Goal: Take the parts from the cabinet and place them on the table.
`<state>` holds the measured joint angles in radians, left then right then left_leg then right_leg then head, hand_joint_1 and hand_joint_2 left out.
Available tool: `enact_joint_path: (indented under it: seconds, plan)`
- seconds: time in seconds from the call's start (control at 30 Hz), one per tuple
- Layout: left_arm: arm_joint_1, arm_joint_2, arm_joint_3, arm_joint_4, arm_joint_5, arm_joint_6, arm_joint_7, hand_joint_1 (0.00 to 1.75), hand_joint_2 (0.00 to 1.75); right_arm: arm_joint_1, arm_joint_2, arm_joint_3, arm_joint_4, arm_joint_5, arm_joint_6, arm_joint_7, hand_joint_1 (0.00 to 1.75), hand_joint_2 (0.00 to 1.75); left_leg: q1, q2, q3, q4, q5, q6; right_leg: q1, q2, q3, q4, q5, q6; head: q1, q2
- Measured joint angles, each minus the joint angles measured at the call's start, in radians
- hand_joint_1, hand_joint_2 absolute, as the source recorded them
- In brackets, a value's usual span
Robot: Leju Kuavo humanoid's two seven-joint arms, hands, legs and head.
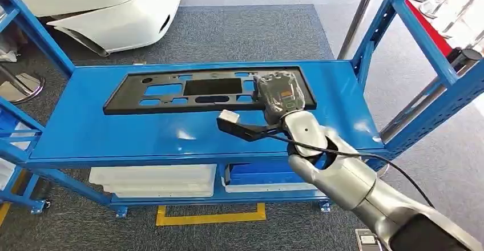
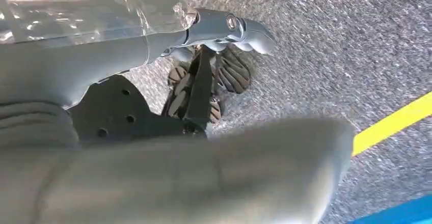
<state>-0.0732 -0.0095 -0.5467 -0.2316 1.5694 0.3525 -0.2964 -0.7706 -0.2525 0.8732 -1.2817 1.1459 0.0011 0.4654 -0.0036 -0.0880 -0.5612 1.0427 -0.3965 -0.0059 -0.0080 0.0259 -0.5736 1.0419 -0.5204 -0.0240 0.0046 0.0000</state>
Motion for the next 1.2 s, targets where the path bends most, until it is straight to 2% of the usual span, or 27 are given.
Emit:
enact_joint_path:
  seconds: [0.17, 0.33, 0.63, 0.77, 0.87, 1.0, 1.1, 1.13, 1.17, 1.2]
  plan:
    - [0.004, 0.000, 0.036, 0.002, 0.000, -0.004, 0.000, 0.00, 1.75, -0.001, -0.018, 0.000, -0.108, 0.036, 0.071, 0.006, 1.75, 1.75, 0.000, 0.000, 0.000, 0.000, 0.000, 0.000, 0.000, 0.000, 0.000, 0.000, 0.000, 0.001, 0.001, 0.000]
    - [0.005, 0.000, 0.055, 0.002, 0.000, -0.025, 0.000, 0.00, 1.75, -0.001, -0.028, 0.003, -0.182, 0.037, 0.097, -0.001, 1.75, 1.75, 0.000, 0.000, 0.000, 0.000, 0.000, 0.000, -0.001, 0.000, 0.000, 0.000, 0.000, 0.001, 0.001, 0.000]
    - [0.007, 0.000, 0.082, 0.002, -0.001, -0.041, -0.006, 0.00, 1.75, -0.001, -0.043, 0.012, -0.238, 0.011, 0.090, -0.002, 1.75, 1.75, 0.000, 0.000, 0.000, 0.000, 0.000, 0.000, -0.001, 0.000, 0.000, 0.000, 0.000, 0.001, 0.000, 0.000]
    - [0.006, 0.000, 0.089, 0.002, -0.011, 0.005, 0.015, 0.00, 1.75, 0.006, -0.048, 0.019, -0.243, -0.027, 0.051, 0.002, 1.75, 1.75, 0.000, 0.000, 0.000, 0.000, 0.000, 0.000, -0.001, 0.000, 0.000, 0.000, 0.000, 0.001, 0.000, 0.000]
    - [0.007, 0.000, 0.089, 0.002, -0.020, 0.006, 0.033, 0.00, 1.75, 0.017, -0.051, 0.019, -0.243, -0.041, 0.015, 0.015, 1.75, 1.75, -0.003, 0.000, -0.003, 0.006, -0.001, 0.002, -0.003, 0.000, 0.000, -0.003, 0.003, 0.004, -0.003, 0.000]
    - [0.007, 0.000, 0.093, 0.003, -0.013, -0.003, 0.037, 0.00, 1.75, 0.026, -0.056, 0.020, -0.246, -0.037, 0.008, 0.020, 1.75, 1.75, -0.005, 0.000, -0.006, 0.010, -0.002, 0.007, -0.003, 0.000, -0.001, -0.003, 0.004, 0.008, -0.004, 0.000]
    - [0.007, 0.000, 0.096, 0.003, -0.008, -0.004, 0.037, 0.00, 1.75, 0.028, -0.058, 0.023, -0.253, -0.022, 0.002, 0.041, 1.75, 1.75, -0.001, 0.002, -0.006, 0.002, 0.010, 0.020, -0.004, 0.003, 0.000, -0.007, 0.014, 0.022, -0.005, 0.000]
    - [0.006, 0.000, 0.097, 0.003, -0.007, -0.006, 0.039, 0.00, 1.75, 0.030, -0.060, 0.023, -0.254, -0.020, -0.005, 0.054, 1.75, 1.75, 0.008, 0.012, 0.006, -0.013, 0.022, 0.027, -0.002, 0.000, -0.003, 0.000, 0.000, 0.026, -0.006, 0.000]
    - [0.006, 0.000, 0.097, 0.003, -0.007, -0.008, 0.040, 0.00, 1.75, 0.030, -0.062, 0.023, -0.254, -0.020, -0.009, 0.060, 1.75, 1.75, 0.008, 0.013, 0.006, -0.019, 0.028, 0.031, 0.000, -0.010, -0.014, 0.025, -0.024, 0.030, 0.002, 0.000]
    - [0.006, 0.000, 0.097, 0.003, -0.006, -0.011, 0.041, 0.00, 1.75, 0.030, -0.062, 0.023, -0.254, -0.022, -0.009, 0.062, 1.75, 1.75, 0.008, 0.018, 0.002, -0.021, 0.031, 0.033, -0.002, -0.013, -0.043, 0.088, -0.064, 0.032, 0.011, 0.000]
